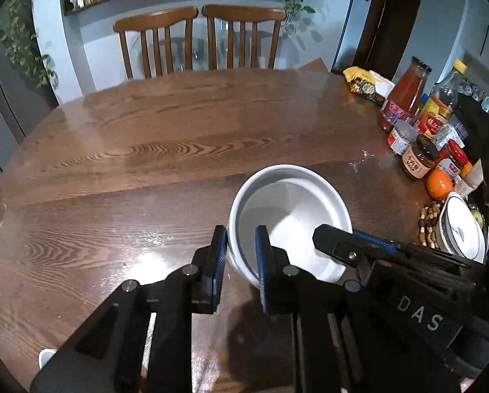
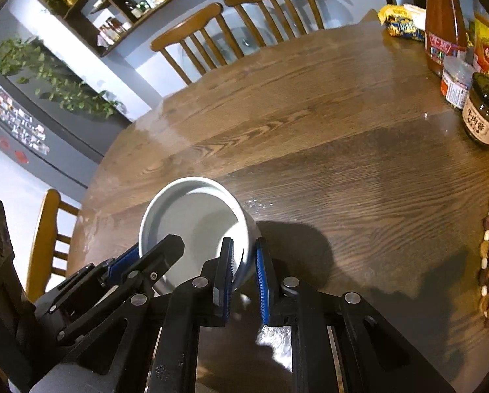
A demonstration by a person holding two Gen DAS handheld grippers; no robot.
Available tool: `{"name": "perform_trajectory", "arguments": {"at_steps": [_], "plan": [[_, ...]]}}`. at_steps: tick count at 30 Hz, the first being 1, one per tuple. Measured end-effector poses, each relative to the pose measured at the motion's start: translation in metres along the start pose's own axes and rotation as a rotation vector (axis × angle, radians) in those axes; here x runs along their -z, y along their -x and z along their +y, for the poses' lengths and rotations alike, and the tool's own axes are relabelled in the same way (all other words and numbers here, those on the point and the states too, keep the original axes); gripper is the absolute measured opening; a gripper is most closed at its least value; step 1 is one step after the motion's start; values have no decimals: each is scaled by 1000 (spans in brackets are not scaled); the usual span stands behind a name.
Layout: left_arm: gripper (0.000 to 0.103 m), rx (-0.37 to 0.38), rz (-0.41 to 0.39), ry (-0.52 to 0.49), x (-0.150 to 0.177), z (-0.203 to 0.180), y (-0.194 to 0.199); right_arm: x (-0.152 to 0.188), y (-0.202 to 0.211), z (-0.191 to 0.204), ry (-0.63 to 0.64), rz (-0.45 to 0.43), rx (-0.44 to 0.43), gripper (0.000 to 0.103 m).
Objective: Organize plates and bowls
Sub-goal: 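Lift the white ramekin and carry it over the nested bowls, then lower the ramekin into the small white bowl and open the right gripper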
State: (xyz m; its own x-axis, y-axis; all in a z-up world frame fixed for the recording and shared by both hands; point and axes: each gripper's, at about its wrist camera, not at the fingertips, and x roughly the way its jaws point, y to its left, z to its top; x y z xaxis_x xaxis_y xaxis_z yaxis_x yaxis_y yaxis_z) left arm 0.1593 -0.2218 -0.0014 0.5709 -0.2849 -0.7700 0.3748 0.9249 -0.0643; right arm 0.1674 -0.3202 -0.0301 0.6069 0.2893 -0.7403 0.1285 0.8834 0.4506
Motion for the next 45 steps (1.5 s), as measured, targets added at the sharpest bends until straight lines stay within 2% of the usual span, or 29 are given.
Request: {"name": "perform_trajectory", "arguments": {"at_steps": [10,21,31,45], "plan": [[14,-25,-109,-38,23,-4,56,25,42,28,54,-54,-23,16],[14,-17,-147,-34,57,-5,100,65,77,53,92,-95,-19,16],[15,-3,-132,-27,87,0,120,99,93,62,110,-92,-3,16],[14,16,-77,-40,124,0,125,141,95,60,108,-56,27,16]]}}
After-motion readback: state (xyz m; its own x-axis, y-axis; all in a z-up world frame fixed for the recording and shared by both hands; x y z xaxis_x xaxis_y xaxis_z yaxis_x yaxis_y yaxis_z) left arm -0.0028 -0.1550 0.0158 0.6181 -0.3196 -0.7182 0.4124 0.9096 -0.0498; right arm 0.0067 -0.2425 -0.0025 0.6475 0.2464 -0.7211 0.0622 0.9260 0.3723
